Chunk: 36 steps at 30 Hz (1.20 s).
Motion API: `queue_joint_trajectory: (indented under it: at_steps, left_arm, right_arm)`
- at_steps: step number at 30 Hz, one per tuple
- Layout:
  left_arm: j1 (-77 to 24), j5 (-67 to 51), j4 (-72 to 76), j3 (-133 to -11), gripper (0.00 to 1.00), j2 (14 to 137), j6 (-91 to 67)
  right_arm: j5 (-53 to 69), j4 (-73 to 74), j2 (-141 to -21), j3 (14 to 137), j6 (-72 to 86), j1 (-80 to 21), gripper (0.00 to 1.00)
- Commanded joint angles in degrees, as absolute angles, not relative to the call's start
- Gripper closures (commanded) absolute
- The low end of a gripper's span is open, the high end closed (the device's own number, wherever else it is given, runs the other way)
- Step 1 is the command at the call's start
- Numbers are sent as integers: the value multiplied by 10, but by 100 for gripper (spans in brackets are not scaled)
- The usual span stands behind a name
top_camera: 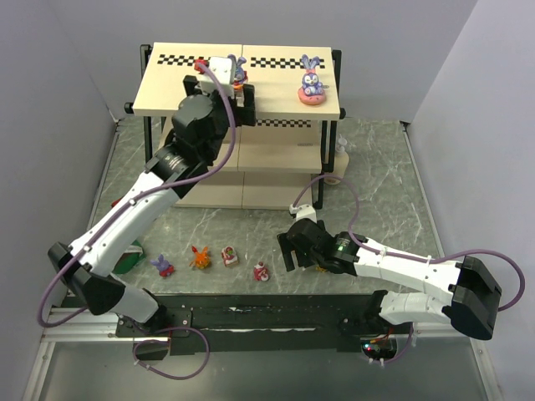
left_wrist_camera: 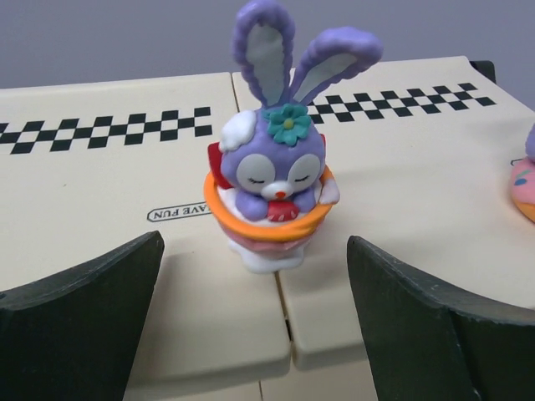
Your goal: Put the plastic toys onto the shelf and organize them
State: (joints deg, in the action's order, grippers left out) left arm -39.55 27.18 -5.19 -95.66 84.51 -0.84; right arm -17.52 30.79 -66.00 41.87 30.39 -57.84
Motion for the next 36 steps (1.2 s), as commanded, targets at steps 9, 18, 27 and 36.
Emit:
queue_joint_trajectory:
  at_steps: [9, 18, 27, 36]
  left_arm:
    - [-394, 246, 2, -905, 4, 725, -27]
    - [-394, 275, -64, -822, 4, 560, -79]
    - [-396, 346, -213, -767, 4, 407, -170]
    - [-396, 371, -411, -776, 4, 295, -236]
  right_arm:
    - [-161, 305, -647, 431, 317, -568, 8]
    - [-138, 296, -594, 458, 289, -565, 9]
    - [-4, 136, -612, 472, 234, -570, 11]
    - [115, -12, -833, 620, 149, -649, 12]
